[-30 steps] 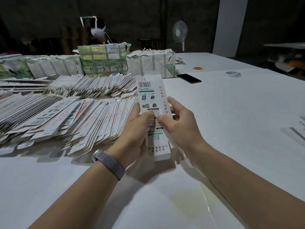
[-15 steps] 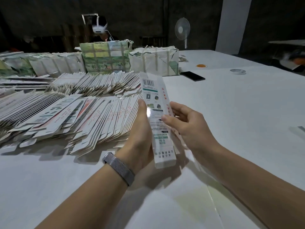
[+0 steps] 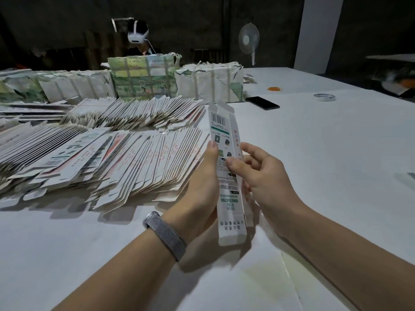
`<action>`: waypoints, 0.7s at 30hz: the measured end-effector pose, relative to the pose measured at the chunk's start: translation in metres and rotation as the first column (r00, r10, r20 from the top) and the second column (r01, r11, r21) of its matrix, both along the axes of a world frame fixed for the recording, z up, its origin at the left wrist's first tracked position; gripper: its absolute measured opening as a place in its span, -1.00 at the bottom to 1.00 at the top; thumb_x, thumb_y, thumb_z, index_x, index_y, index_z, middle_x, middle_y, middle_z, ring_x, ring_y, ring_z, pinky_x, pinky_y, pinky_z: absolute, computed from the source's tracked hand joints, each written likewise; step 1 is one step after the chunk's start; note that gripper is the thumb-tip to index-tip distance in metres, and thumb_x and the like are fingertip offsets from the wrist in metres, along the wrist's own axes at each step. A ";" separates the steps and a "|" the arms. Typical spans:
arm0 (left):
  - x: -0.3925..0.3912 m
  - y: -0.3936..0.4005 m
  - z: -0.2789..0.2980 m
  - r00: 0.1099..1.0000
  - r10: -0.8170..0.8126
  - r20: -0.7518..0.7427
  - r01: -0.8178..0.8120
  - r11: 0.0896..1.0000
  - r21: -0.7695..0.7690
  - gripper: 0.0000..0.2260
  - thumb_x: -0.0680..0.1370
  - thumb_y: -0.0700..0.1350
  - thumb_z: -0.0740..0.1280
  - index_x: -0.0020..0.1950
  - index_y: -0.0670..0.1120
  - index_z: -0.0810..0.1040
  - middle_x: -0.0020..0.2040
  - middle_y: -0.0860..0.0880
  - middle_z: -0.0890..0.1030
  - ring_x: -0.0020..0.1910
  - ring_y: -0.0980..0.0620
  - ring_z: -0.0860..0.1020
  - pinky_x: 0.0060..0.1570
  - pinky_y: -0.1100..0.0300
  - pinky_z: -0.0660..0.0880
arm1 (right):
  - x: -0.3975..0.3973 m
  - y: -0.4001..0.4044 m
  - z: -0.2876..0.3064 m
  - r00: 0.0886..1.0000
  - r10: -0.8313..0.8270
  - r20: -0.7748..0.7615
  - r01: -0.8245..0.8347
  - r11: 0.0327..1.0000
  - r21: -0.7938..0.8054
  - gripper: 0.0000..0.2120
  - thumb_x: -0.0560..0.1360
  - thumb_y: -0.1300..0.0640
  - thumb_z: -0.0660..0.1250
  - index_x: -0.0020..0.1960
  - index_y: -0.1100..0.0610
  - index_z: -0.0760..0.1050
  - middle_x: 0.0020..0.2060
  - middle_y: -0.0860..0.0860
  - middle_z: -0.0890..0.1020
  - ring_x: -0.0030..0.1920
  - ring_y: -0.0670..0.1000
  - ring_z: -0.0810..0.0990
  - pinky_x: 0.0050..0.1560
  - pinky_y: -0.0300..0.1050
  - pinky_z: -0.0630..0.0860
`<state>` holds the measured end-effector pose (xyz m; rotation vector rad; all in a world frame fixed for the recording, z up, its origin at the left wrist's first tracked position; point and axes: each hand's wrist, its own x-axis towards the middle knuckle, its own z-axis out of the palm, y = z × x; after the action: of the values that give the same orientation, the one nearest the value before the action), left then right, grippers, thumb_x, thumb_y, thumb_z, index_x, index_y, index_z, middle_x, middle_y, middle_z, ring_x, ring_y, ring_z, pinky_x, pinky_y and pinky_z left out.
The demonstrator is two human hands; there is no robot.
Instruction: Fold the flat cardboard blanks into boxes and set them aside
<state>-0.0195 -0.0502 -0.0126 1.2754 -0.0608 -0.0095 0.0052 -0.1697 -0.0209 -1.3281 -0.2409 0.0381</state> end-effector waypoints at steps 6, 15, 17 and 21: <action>-0.001 -0.003 -0.003 0.997 0.044 -0.063 -0.043 0.999 0.024 -0.48 0.69 0.24 0.01 -0.05 0.04 0.70 -0.07 -0.12 0.75 -0.16 -0.06 0.74 -0.22 0.08 0.69 | -0.003 0.005 -0.013 0.998 0.012 0.058 -0.014 0.999 0.034 -0.72 0.57 0.16 0.40 0.15 -0.18 0.51 -0.06 -0.06 0.74 -0.06 0.02 0.74 -0.16 -0.16 0.65; 0.000 -0.006 -0.007 0.994 0.099 0.034 -0.100 0.995 0.005 -0.64 0.71 0.15 0.08 0.30 0.02 0.55 0.00 -0.09 0.74 -0.09 -0.06 0.74 -0.25 0.15 0.65 | -0.002 0.006 -0.010 0.990 0.049 0.130 -0.057 0.997 0.056 -0.74 0.60 0.23 0.33 0.25 0.01 0.57 0.05 -0.01 0.73 0.03 0.06 0.73 -0.06 -0.15 0.64; 0.001 -0.004 -0.006 0.995 0.087 0.046 -0.088 0.996 0.012 -0.66 0.72 0.12 0.09 0.30 -0.01 0.53 -0.03 -0.09 0.74 -0.13 -0.04 0.74 -0.27 0.17 0.63 | -0.001 0.004 -0.009 0.991 0.047 0.122 -0.055 0.997 0.062 -0.74 0.60 0.26 0.33 0.24 0.04 0.57 0.03 0.01 0.74 0.01 0.06 0.73 -0.08 -0.16 0.64; 0.005 0.003 -0.004 0.996 0.058 0.071 -0.065 0.993 0.100 -0.69 0.72 0.10 0.10 0.24 -0.03 0.53 -0.04 -0.07 0.74 -0.11 -0.04 0.73 -0.20 0.14 0.64 | 0.002 0.000 -0.006 0.993 0.040 0.108 -0.047 0.997 0.066 -0.74 0.57 0.28 0.36 0.20 0.03 0.56 -0.04 0.02 0.75 -0.06 0.05 0.74 -0.16 -0.16 0.64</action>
<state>-0.0144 -0.0473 -0.0168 1.3800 -0.0797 0.0849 0.0076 -0.1696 -0.0270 -1.2580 -0.3593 -0.0047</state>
